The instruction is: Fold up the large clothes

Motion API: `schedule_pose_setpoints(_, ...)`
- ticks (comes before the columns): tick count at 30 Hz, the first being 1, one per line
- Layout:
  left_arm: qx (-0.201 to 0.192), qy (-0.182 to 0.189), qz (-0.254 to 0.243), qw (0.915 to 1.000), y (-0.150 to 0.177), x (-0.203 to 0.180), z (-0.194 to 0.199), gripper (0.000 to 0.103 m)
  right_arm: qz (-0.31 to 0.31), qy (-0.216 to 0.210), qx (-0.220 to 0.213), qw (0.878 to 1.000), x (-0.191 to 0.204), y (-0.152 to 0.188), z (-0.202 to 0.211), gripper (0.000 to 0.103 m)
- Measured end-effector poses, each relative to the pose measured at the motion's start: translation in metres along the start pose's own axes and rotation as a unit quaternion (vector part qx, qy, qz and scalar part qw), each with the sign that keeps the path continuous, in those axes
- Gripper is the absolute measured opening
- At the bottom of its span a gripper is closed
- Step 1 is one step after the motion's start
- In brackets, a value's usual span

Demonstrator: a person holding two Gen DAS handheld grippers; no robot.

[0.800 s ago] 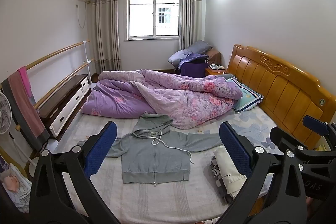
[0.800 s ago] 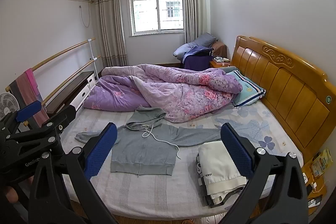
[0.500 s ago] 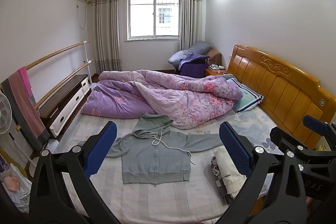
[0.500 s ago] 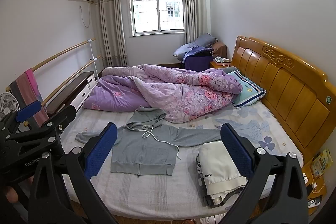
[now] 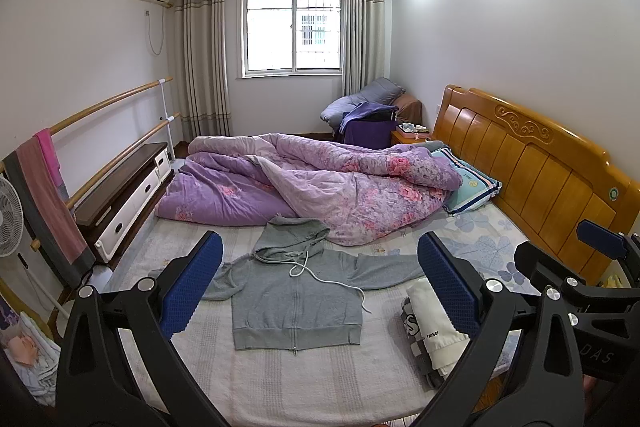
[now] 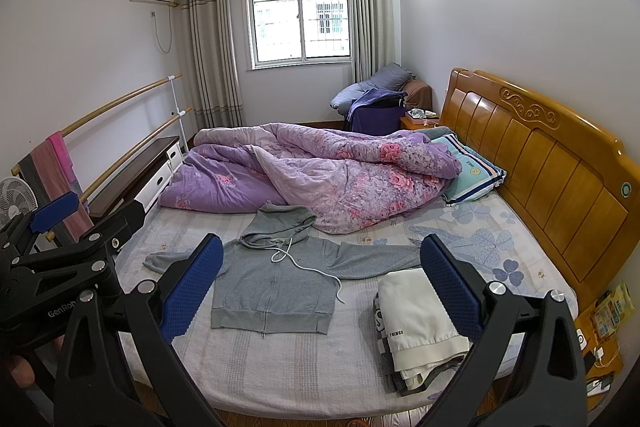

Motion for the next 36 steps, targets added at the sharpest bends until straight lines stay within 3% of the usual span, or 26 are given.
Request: schedule_pose_setpoints(36,0.002,0.001,-0.001,1.0,0.0039,-0.0004,-0.0002,0.098,-0.001,0.0,0.002,1.0,0.0005,0.0025,0.0029,0.095)
Point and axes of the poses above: each gripper's, at about its wrist camera, not at the fingertips, and z roughly against the way its jaws point, x to its left, y to its underside, the point moved 1 cm from there along -z, roughly the way its jaws point, and after that the axes turned 9 degrees about -x, right-handed, at the moved point
